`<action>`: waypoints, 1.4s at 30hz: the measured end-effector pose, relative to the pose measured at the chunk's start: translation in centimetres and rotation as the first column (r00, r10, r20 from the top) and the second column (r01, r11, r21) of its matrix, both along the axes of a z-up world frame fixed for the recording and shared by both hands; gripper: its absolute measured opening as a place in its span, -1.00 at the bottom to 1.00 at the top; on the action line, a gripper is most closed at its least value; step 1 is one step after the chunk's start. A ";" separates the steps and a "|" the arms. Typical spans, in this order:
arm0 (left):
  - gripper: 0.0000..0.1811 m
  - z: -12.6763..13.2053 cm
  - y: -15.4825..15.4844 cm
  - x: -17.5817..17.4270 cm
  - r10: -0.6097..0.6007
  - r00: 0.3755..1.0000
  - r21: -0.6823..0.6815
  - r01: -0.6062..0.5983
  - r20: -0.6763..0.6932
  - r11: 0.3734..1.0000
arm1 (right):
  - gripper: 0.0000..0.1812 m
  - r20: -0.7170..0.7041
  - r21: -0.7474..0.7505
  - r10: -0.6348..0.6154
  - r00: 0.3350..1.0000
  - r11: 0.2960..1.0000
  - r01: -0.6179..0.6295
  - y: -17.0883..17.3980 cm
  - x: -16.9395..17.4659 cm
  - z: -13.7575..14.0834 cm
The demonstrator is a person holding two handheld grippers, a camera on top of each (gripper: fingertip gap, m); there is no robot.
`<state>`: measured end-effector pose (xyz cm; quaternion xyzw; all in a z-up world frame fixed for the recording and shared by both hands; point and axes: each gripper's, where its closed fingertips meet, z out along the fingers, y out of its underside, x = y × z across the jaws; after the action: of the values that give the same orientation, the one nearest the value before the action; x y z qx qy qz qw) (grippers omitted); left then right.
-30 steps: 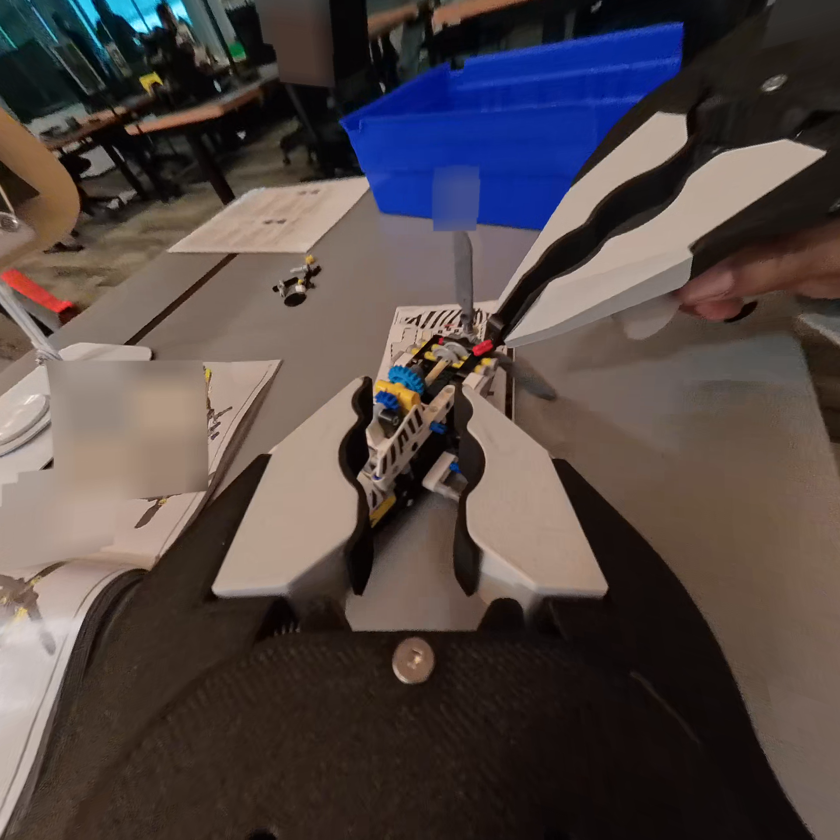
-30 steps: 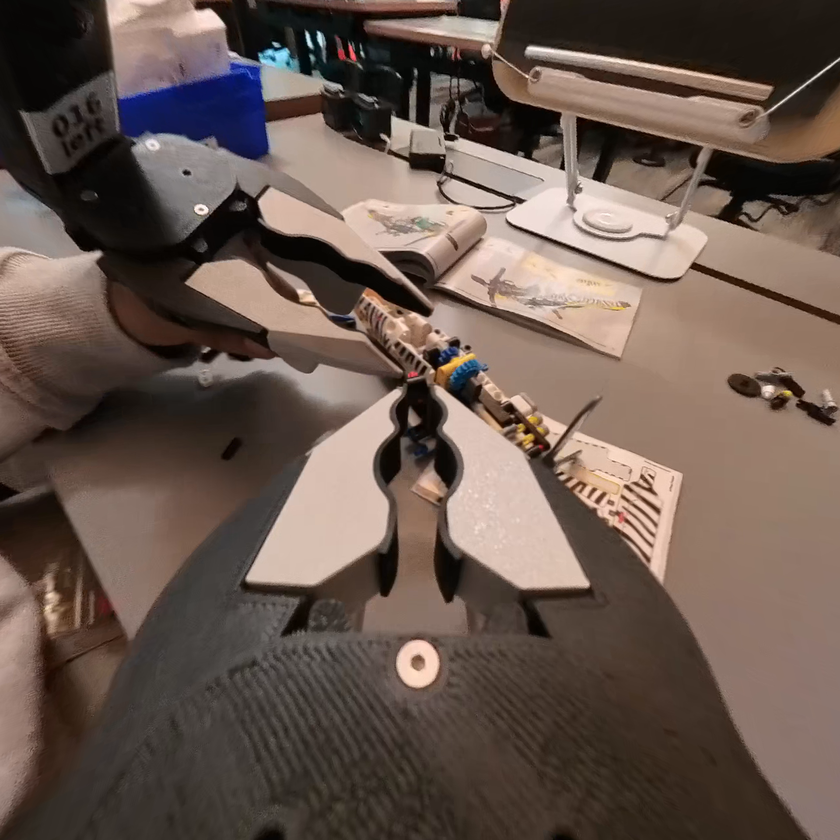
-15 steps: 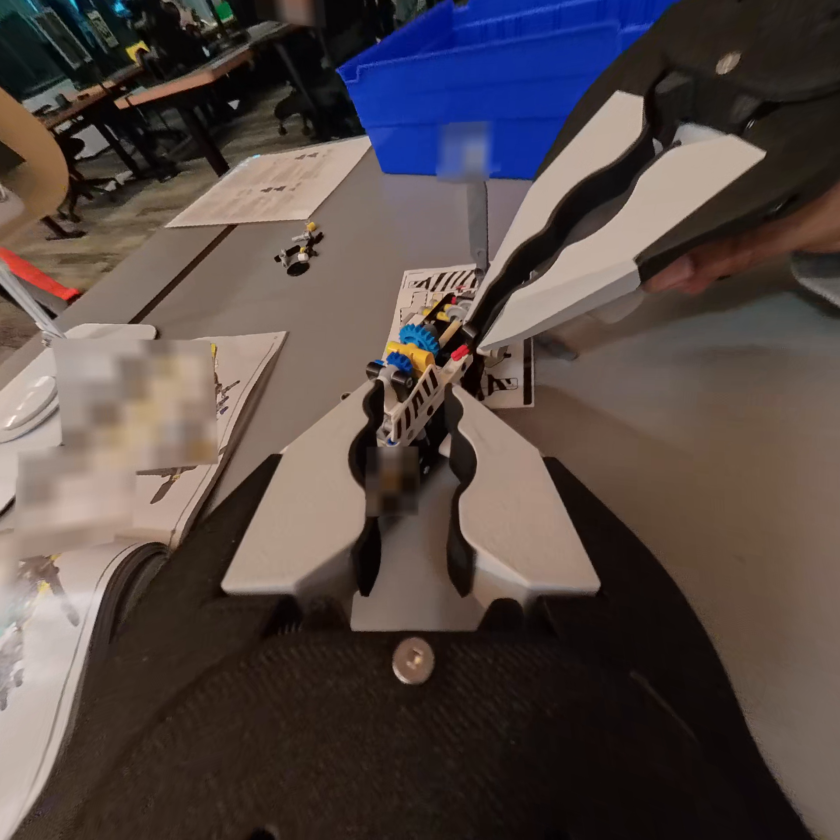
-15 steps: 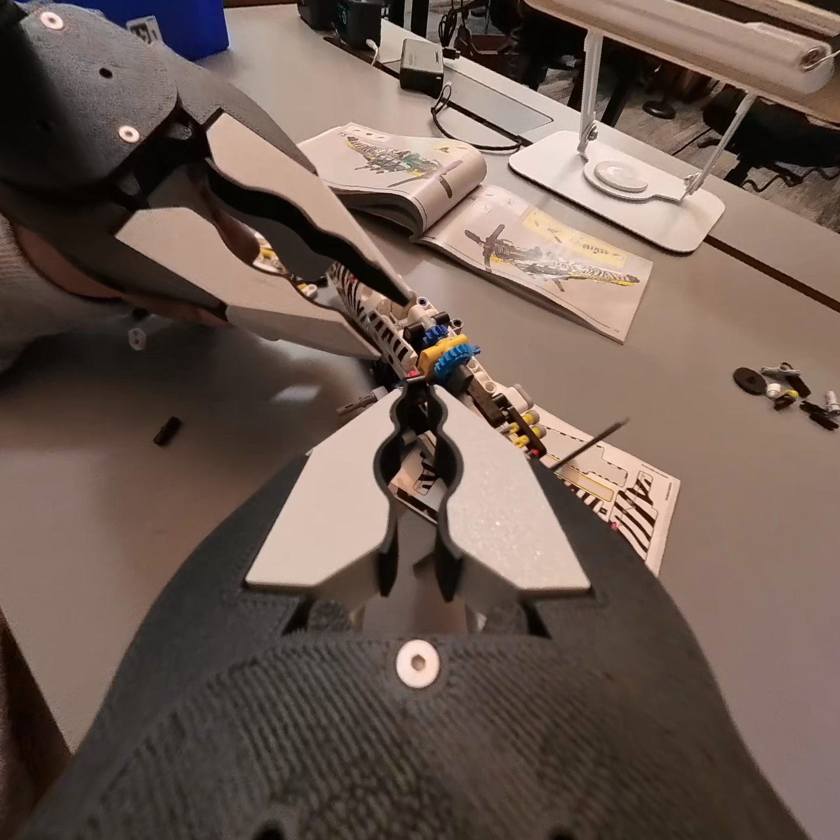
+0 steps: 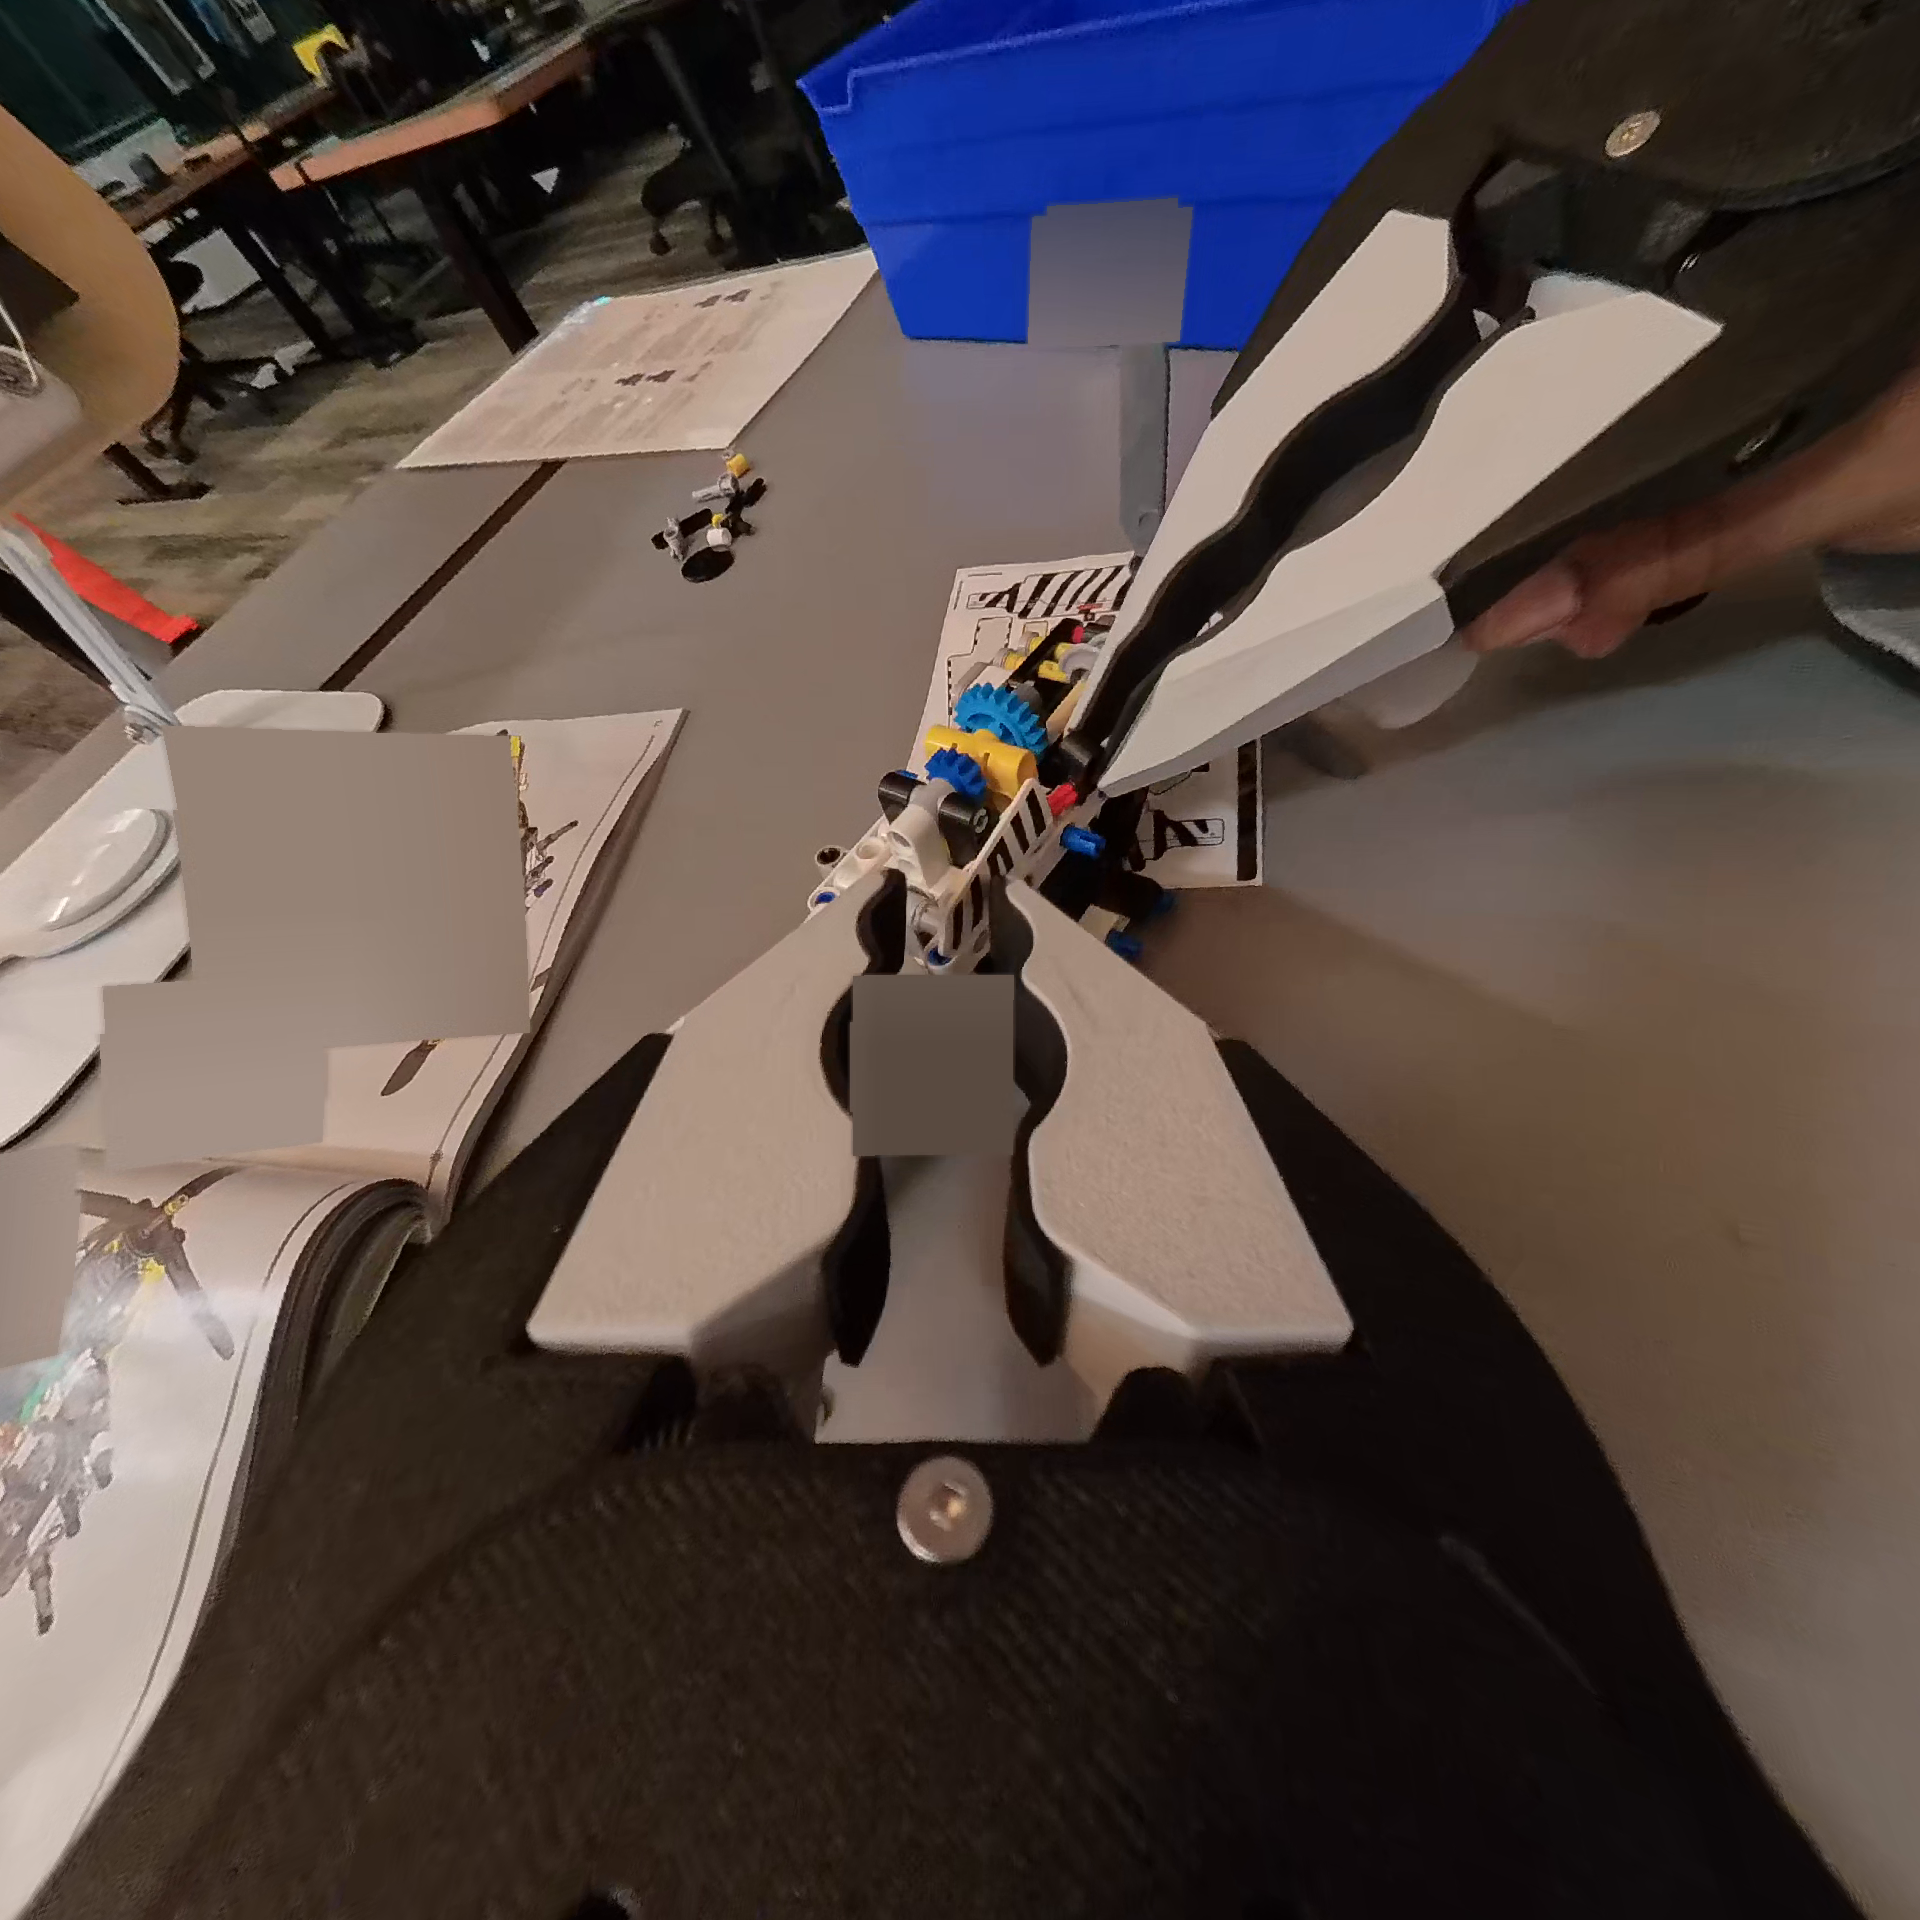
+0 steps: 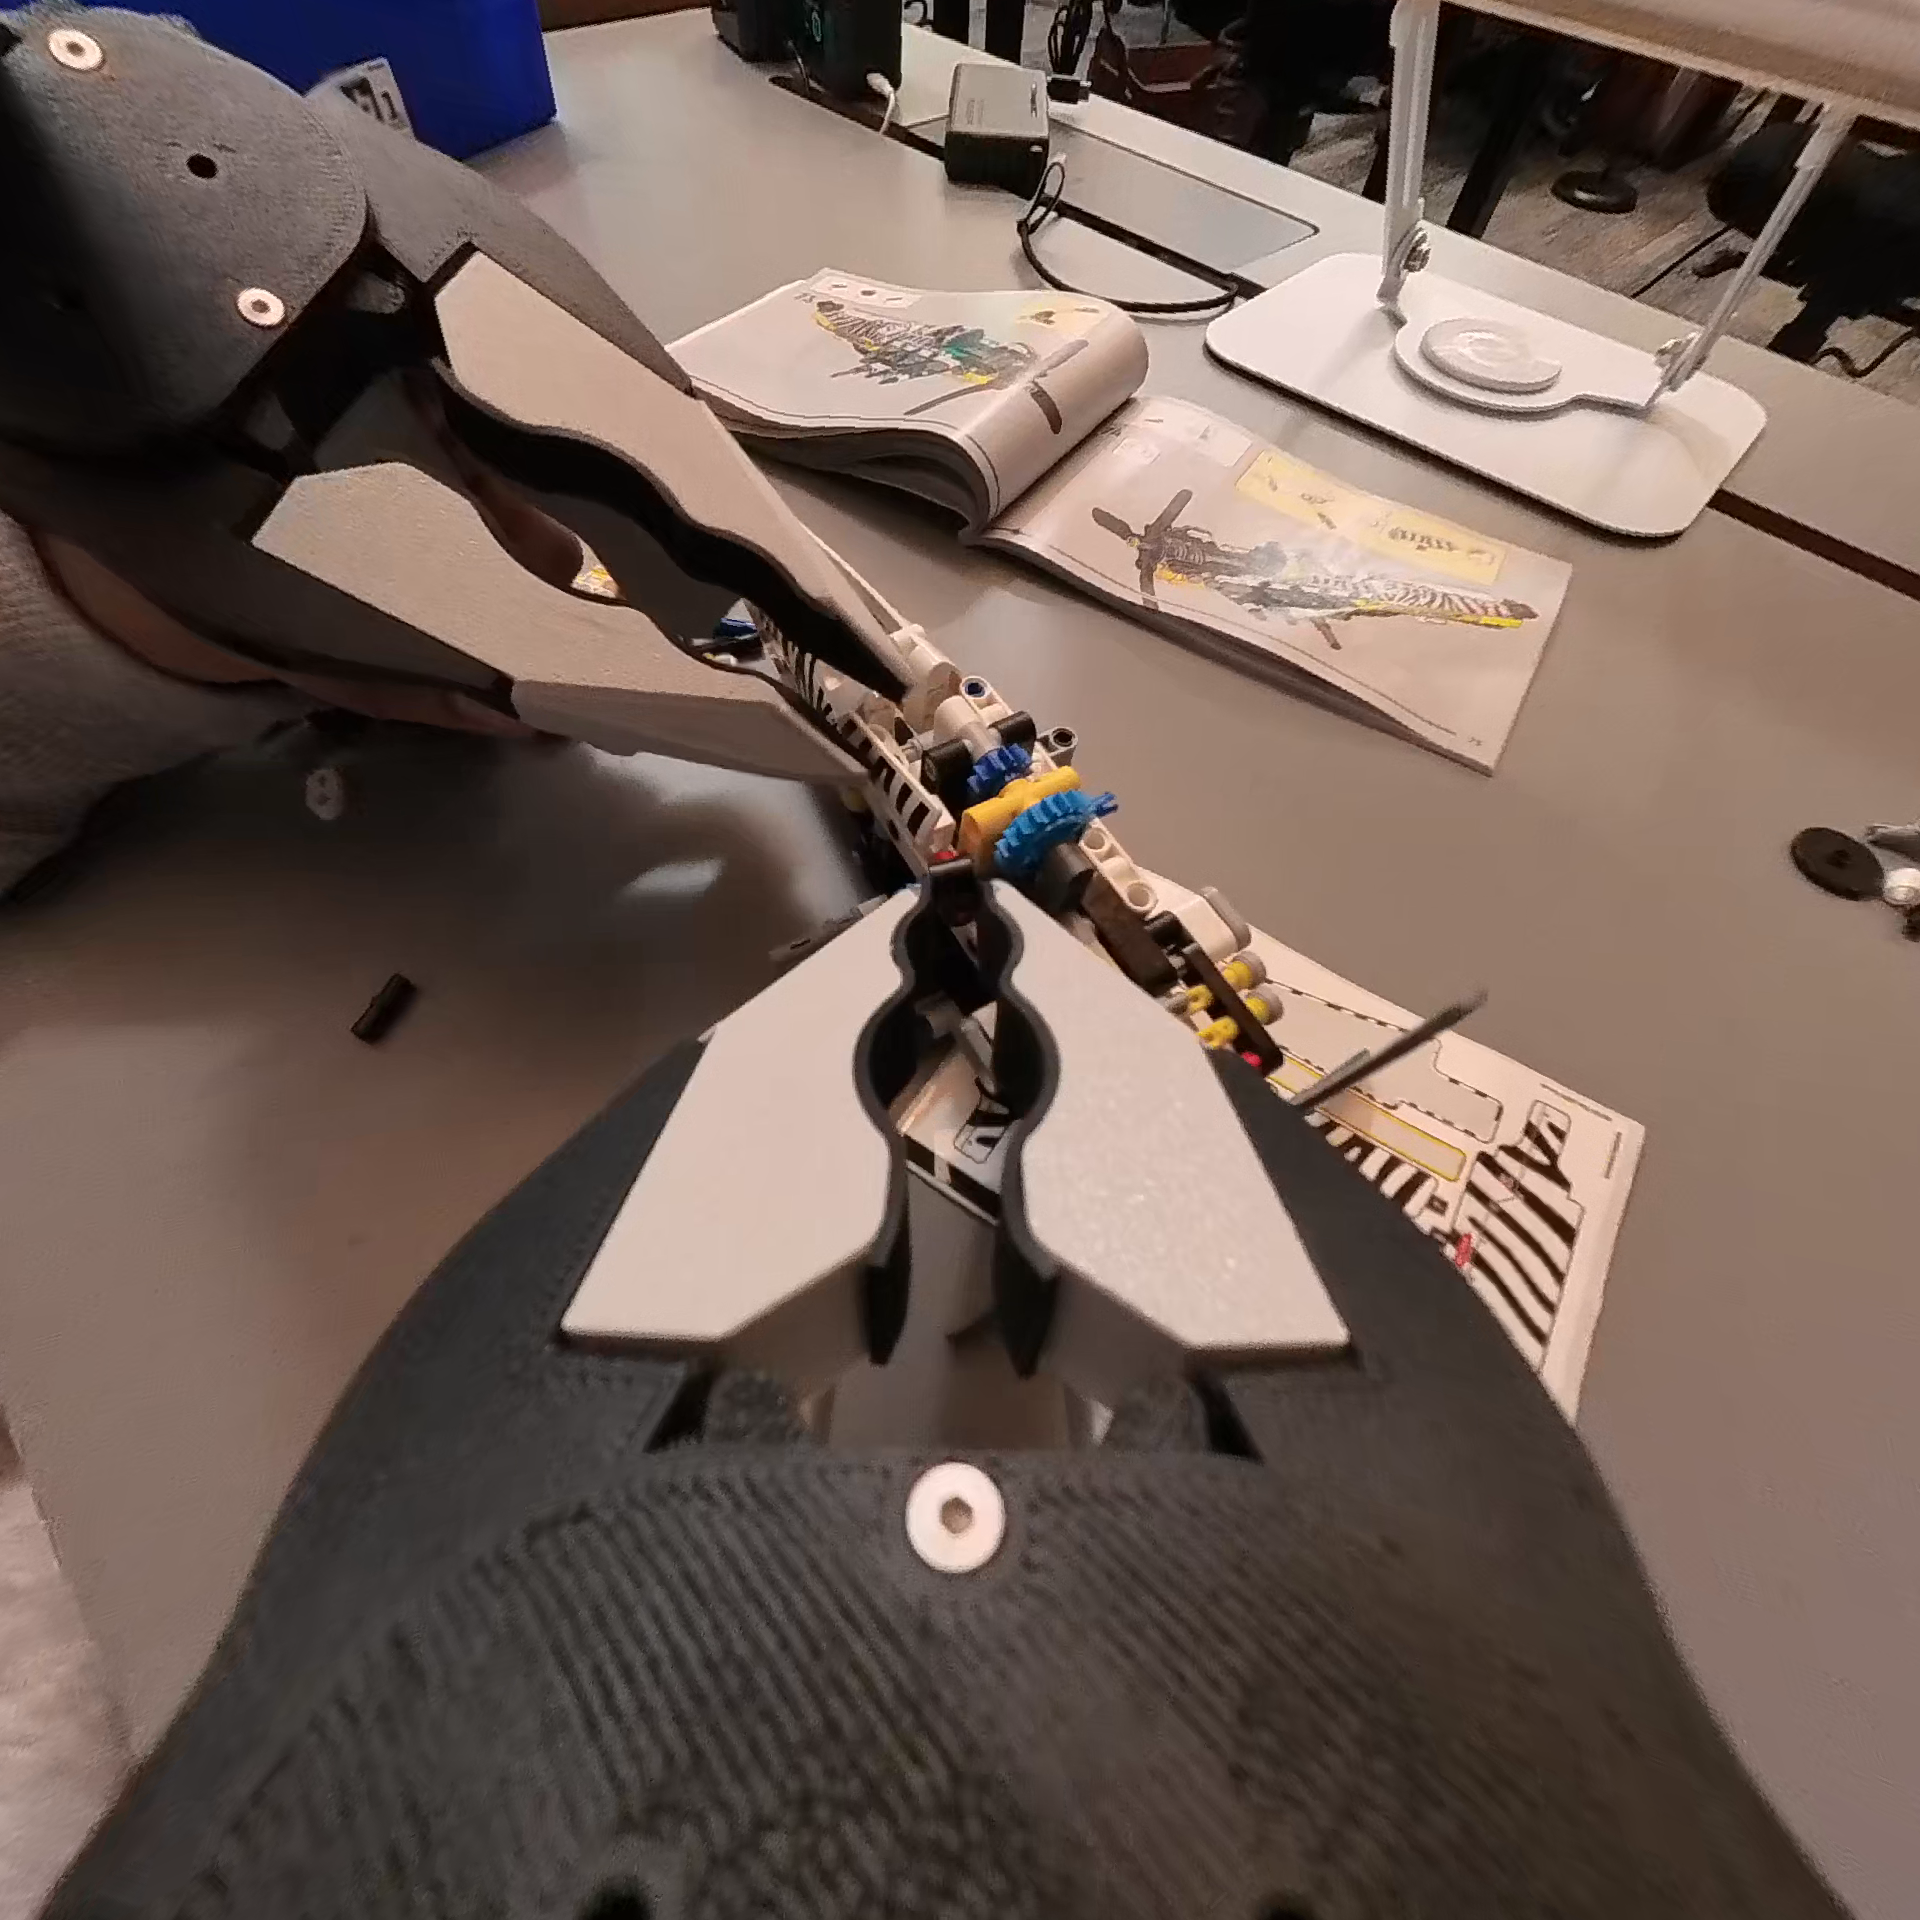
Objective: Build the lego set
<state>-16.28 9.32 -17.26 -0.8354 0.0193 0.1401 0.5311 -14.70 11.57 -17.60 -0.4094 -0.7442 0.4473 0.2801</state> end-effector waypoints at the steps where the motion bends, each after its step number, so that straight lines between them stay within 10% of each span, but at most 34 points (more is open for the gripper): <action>1: -0.85 0.1 0.0 0.0 0.001 1.000 0.003 -0.001 0.000 1.000 | -0.94 0.002 0.000 0.002 1.000 1.000 -0.002 0.0 0.0 0.0; 20: -0.92 -0.3 0.0 0.2 -0.031 0.996 0.015 0.030 0.079 0.999 | -0.94 -0.008 0.017 0.058 0.998 0.998 -0.058 -0.1 -0.2 -0.1; 26: -0.42 0.6 -0.7 -0.7 -0.018 0.995 0.047 0.014 0.094 0.999 | -0.94 -0.012 0.033 0.063 0.998 0.998 -0.062 0.1 -0.2 -0.1; 42: -0.35 -0.5 -0.7 -1.5 -0.083 0.971 -0.015 0.089 0.225 0.996 | -0.95 -0.029 0.051 0.149 0.988 0.988 -0.147 -0.4 -0.1 0.2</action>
<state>-17.75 8.58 -17.80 -0.8507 -0.0028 0.0218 0.5251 -14.84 11.22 -17.42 -0.3388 -0.7785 0.4553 0.2681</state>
